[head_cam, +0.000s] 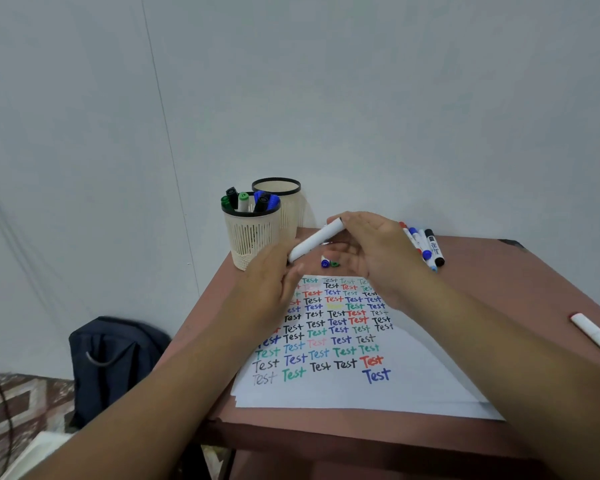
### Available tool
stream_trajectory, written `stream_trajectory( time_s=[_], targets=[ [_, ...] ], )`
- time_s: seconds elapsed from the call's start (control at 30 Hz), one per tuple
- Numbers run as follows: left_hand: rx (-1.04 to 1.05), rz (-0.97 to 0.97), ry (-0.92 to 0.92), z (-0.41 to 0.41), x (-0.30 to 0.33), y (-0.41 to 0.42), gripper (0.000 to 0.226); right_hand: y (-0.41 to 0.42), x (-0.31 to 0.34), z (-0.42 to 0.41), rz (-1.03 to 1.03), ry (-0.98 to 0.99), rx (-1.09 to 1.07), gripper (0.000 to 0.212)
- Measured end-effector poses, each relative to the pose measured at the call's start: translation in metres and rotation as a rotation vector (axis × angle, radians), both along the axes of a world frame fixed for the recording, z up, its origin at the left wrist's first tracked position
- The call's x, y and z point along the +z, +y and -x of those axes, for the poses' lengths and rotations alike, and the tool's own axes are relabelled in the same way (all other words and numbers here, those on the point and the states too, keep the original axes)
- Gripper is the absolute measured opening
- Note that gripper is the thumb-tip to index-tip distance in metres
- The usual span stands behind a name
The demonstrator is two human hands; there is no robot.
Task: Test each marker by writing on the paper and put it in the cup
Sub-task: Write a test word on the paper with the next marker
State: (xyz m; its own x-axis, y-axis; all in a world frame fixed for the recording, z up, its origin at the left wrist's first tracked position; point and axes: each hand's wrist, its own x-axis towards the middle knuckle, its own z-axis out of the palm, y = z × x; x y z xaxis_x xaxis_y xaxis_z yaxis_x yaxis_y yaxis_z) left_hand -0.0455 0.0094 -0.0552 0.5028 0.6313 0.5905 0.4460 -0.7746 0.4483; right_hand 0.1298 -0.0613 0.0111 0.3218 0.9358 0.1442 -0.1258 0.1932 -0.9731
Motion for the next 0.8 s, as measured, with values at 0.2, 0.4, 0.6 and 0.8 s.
stream_trajectory(
  time_s=[0.2,0.4,0.6,0.8],
  targets=[
    [0.057,-0.064,0.007,0.008,0.009,-0.011,0.011,-0.013,-0.008,0.021,-0.029,0.014,0.108,0.019],
    [0.075,-0.063,0.044,0.010,0.006,-0.011,0.030,-0.018,-0.018,0.022,0.008,-0.117,-0.033,0.016],
    [-0.014,0.124,0.014,0.014,0.013,-0.016,0.042,-0.026,-0.017,0.020,-0.004,-0.168,-0.112,0.010],
    [-0.061,0.104,0.258,0.012,0.021,-0.024,0.070,-0.045,-0.013,-0.018,0.084,-0.006,-0.240,0.025]
  ],
)
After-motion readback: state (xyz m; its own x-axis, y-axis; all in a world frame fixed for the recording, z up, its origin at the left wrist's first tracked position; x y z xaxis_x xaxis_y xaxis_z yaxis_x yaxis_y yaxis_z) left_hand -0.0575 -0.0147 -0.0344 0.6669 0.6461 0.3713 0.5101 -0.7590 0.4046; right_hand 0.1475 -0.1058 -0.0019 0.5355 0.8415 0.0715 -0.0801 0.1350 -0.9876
